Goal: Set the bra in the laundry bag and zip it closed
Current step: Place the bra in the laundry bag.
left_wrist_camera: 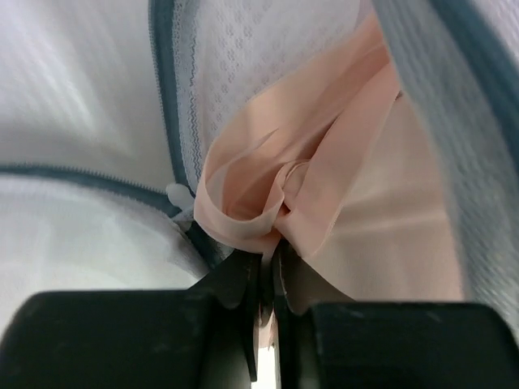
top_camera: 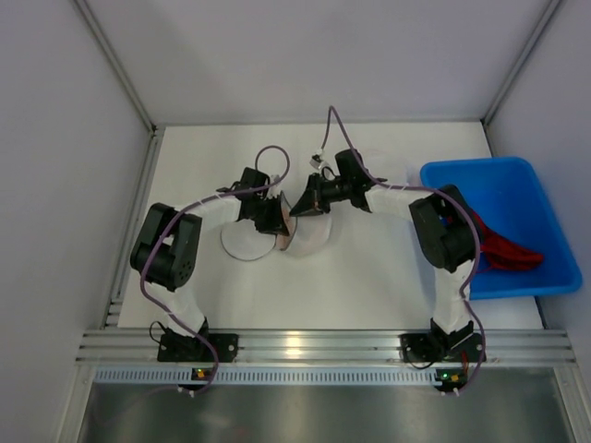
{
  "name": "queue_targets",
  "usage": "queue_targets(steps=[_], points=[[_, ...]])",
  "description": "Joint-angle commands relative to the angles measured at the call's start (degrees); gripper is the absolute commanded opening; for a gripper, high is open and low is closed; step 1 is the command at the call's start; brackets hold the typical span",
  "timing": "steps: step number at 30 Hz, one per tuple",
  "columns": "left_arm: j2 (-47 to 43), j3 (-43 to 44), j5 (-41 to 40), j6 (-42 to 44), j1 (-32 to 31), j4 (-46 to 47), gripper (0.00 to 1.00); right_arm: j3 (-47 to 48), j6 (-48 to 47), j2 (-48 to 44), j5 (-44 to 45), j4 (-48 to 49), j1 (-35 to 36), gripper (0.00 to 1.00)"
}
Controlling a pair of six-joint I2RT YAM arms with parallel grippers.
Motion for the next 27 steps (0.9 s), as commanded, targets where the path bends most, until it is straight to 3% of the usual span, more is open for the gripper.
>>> queue_targets(steps=[1, 2, 8, 10, 15, 18, 27], points=[[1.2, 1.4, -7.0, -0.4, 1.9, 1.6, 0.12, -0.4, -0.4, -4.3, -1.0, 2.4, -1.4, 0.0], [0.7, 1.6, -4.9, 0.9, 2.2, 1.5, 0.15, -0.4, -1.0, -4.5, -0.8, 1.9, -1.9, 0.0], [-9.7, 3.9, -2.1, 9.0, 2.1, -5.7, 0.63, -0.3, -4.4, -4.5, 0.7, -1.5, -2.5, 0.0], [-14.5, 5.1, -3.6, 10.7, 2.4, -10.2, 0.71, -0.7, -4.9, -4.6, 1.2, -1.9, -2.5, 0.0], [-23.0, 4.4, -10.3, 13.0, 8.9, -18.1, 0.74, -2.0, -5.4, -5.2, 2.2, -2.2, -3.0, 0.0], [-23.4, 2.1, -15.9, 17.3, 14.7, -22.2, 0.73, -2.9, -5.6, -6.0, 2.2, -2.0, -3.3, 0.0], [-14.8, -0.9, -11.9, 17.0, 21.7, -18.9, 0.74, -3.6, -6.8, -6.7, 1.9, -2.7, -3.6, 0.0]])
